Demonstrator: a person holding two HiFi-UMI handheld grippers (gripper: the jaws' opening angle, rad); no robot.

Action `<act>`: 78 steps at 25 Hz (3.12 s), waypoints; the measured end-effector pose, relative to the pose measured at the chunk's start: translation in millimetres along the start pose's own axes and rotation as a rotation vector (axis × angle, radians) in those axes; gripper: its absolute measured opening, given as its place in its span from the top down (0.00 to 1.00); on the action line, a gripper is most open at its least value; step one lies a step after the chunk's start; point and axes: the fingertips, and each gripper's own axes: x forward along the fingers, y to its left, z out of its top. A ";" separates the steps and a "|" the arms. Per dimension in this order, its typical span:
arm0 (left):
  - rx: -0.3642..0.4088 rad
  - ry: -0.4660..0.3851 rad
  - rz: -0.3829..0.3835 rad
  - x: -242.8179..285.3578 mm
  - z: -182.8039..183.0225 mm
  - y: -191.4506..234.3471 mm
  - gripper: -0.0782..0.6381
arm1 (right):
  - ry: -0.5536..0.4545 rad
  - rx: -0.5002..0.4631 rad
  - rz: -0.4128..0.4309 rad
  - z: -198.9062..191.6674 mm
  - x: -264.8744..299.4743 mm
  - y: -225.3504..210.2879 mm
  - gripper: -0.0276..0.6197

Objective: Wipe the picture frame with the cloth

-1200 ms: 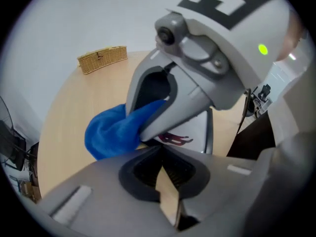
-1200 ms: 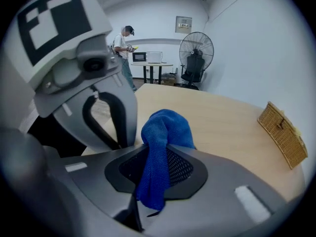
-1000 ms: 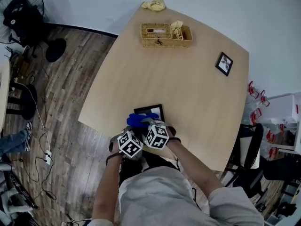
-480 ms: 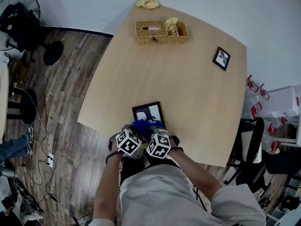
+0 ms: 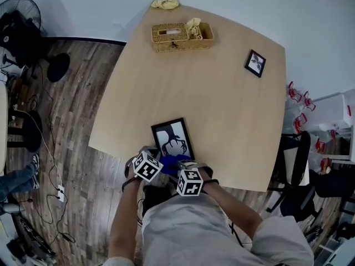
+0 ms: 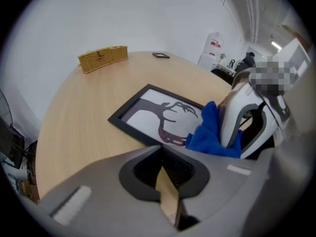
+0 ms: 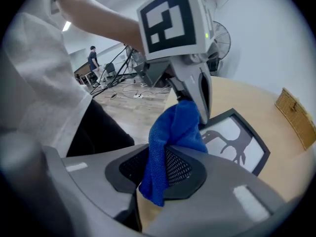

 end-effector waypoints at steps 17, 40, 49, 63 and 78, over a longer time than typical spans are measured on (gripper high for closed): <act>0.015 -0.004 0.013 -0.4 0.2 -1.0 0.82 | 0.055 -0.049 -0.302 -15.0 -12.5 -104.8 0.84; -0.011 -0.002 0.029 0.2 -0.5 -0.6 0.82 | 0.036 -0.032 -0.433 -7.5 -23.8 -192.5 0.85; -0.008 -0.021 0.058 0.0 -0.4 1.2 0.82 | 0.029 0.124 -0.430 -51.8 -54.3 -168.9 0.84; -0.027 -0.072 0.064 -0.7 0.0 3.5 0.82 | 0.027 0.273 -0.375 -82.2 -57.6 -66.2 0.84; -0.094 -0.245 0.031 -75.2 -14.1 -12.4 0.82 | -0.234 0.715 -0.544 -42.5 -94.1 10.2 0.84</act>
